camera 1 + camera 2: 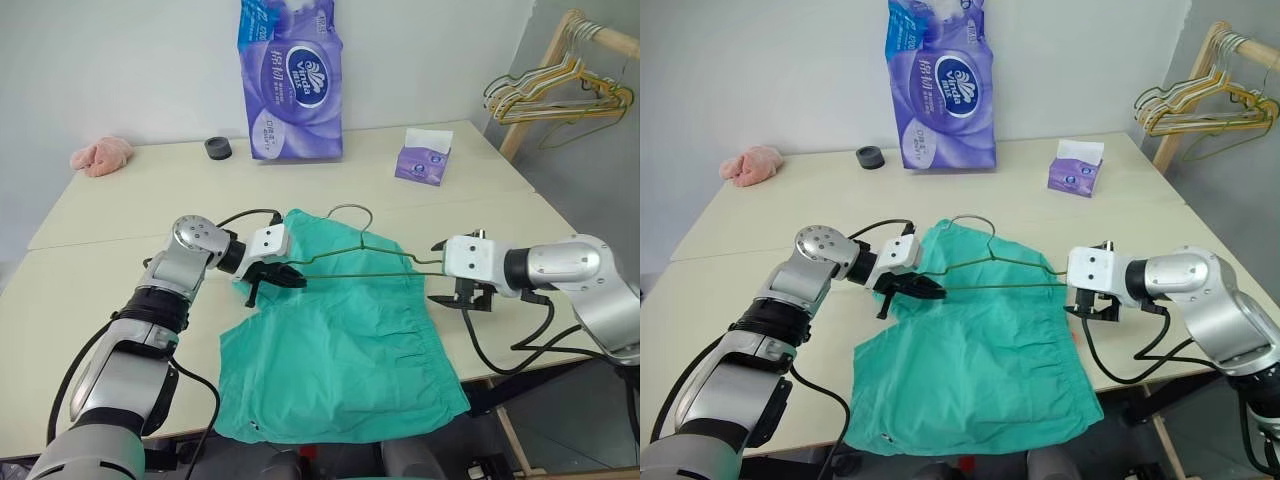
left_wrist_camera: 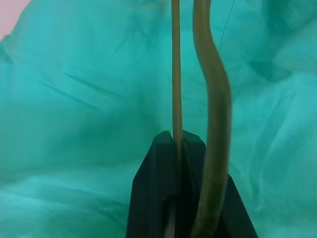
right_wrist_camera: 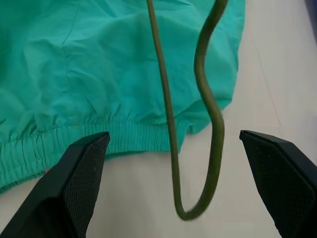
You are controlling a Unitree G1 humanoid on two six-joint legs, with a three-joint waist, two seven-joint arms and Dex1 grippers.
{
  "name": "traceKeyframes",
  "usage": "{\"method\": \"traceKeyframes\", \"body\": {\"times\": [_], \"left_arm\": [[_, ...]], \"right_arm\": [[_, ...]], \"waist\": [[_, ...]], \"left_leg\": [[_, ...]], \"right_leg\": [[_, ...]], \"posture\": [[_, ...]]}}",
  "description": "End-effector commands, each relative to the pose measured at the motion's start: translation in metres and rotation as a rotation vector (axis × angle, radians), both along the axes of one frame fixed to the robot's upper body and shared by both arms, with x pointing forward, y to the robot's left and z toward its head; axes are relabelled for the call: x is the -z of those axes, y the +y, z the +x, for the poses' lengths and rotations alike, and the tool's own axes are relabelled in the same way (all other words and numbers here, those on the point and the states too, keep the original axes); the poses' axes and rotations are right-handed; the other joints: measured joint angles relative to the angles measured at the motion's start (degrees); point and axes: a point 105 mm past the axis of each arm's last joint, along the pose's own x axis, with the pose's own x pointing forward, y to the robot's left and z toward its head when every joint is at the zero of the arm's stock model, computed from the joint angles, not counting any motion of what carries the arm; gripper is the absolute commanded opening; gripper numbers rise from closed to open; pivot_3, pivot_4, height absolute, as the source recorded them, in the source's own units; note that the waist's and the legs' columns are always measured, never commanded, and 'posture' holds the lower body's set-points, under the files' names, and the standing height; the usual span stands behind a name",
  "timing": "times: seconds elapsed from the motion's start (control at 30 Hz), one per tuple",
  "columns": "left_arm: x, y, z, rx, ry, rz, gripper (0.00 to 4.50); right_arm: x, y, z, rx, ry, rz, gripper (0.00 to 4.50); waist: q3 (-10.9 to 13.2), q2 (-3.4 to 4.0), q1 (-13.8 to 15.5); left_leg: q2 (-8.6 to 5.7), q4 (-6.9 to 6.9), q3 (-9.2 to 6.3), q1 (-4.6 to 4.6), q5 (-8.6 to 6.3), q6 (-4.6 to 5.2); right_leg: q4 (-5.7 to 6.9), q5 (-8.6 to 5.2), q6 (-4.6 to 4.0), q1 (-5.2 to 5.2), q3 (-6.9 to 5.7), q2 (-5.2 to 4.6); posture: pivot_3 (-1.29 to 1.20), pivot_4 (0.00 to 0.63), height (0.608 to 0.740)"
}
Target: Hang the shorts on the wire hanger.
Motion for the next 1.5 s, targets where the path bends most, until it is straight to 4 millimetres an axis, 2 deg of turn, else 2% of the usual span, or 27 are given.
{"method": "traceKeyframes", "body": {"times": [0.03,0.13,0.47,0.7,1.07,1.27,1.37,1.5], "left_arm": [[-0.012,-0.004,0.003,0.027,-0.063,0.003,0.00],[-0.011,-0.005,0.004,0.030,-0.071,0.008,0.00],[-0.002,-0.001,0.007,0.023,-0.103,0.038,0.00],[0.003,-0.001,0.009,0.016,-0.125,0.047,0.00],[-0.004,-0.012,0.022,-0.043,-0.203,-0.047,0.00],[-0.014,-0.010,0.025,-0.057,-0.224,-0.091,1.55],[-0.029,0.000,0.033,-0.143,-0.223,-0.166,2.41],[-0.046,0.012,0.042,-0.240,-0.222,-0.239,2.41]], "right_arm": [[-0.005,0.001,0.006,-0.006,-0.025,-0.040,4.32],[0.000,0.002,0.012,-0.010,-0.005,-0.078,3.58],[0.007,0.007,0.010,-0.057,0.040,-0.135,0.05],[0.003,0.013,0.008,-0.073,0.047,-0.160,0.02],[0.006,0.011,0.007,-0.044,0.072,-0.155,0.02],[0.010,0.010,0.004,-0.031,0.086,-0.138,0.00],[0.011,0.006,0.004,-0.002,0.096,-0.108,0.00],[0.013,0.001,0.004,0.027,0.110,-0.077,0.00]], "waist": [[0.00,0.00,-0.10],[-0.01,0.01,-0.28],[-0.01,0.01,-0.92],[-0.01,0.02,-0.99],[-0.02,0.03,-1.08],[-0.02,0.03,-1.09],[-0.02,0.03,-1.11],[-0.03,0.02,-1.06]], "left_leg": [[0.00,0.00,0.00,-0.01,0.00,0.00],[-0.01,0.01,0.00,-0.01,0.00,0.00],[-0.01,0.01,-0.01,-0.01,0.00,0.00],[-0.01,0.01,-0.02,-0.02,0.00,-0.01],[-0.02,0.01,-0.02,-0.04,0.00,-0.01],[-0.02,0.01,-0.03,-0.05,0.00,-0.01],[-0.02,0.01,-0.02,-0.05,0.00,-0.01],[-0.03,0.02,-0.04,-0.07,0.00,-0.01]], "right_leg": [[0.00,0.00,0.00,0.00,0.00,0.00],[0.00,0.00,0.00,-0.01,-0.01,0.00],[0.01,0.00,0.00,-0.03,-0.01,0.00],[0.02,0.00,0.00,-0.04,-0.01,0.00],[0.03,0.00,0.00,-0.08,0.00,-0.01],[0.04,0.00,0.00,-0.08,-0.01,-0.02],[0.05,0.00,0.00,-0.09,0.00,-0.02],[0.05,0.00,0.00,-0.09,-0.02,-0.02]], "posture": [[-0.25,0.057,0.740],[-0.25,0.056,0.740],[-0.24,0.056,0.740],[-0.25,0.058,0.740],[-0.25,0.058,0.740],[-0.25,0.060,0.740],[-0.25,0.060,0.740],[-0.24,0.060,0.740]]}}
